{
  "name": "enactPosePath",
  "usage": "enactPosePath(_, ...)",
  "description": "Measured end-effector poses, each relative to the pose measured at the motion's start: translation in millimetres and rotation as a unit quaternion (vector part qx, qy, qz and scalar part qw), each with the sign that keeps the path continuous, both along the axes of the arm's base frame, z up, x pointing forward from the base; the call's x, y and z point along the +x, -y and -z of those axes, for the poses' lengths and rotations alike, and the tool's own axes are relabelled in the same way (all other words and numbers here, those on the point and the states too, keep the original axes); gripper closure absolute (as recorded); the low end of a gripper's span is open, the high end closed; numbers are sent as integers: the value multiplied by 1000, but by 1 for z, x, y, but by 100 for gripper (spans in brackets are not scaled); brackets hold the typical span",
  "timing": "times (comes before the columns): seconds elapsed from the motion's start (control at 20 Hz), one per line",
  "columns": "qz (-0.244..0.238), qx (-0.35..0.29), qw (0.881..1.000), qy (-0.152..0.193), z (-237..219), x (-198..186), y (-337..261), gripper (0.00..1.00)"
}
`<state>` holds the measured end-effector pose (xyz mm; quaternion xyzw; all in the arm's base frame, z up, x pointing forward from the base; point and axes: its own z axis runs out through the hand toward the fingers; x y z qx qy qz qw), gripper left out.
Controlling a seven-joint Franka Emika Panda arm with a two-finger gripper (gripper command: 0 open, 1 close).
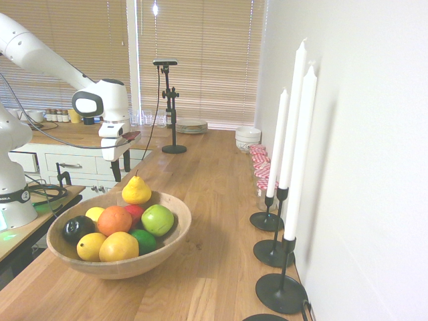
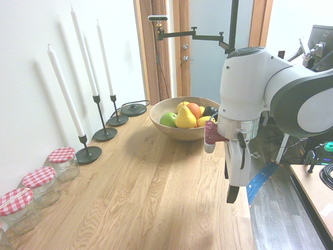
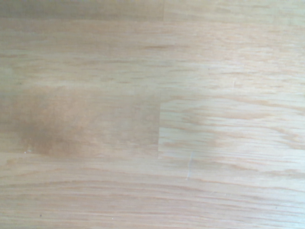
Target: Take pear out of the basket
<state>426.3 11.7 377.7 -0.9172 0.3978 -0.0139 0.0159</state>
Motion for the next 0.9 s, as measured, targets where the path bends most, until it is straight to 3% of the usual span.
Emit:
enactPosePath(0.35, 12, 1, 1000, 7, -13, 4, 11, 0)
enactPosePath(0.9, 89, 5, 994, 67, -145, 18, 112, 0)
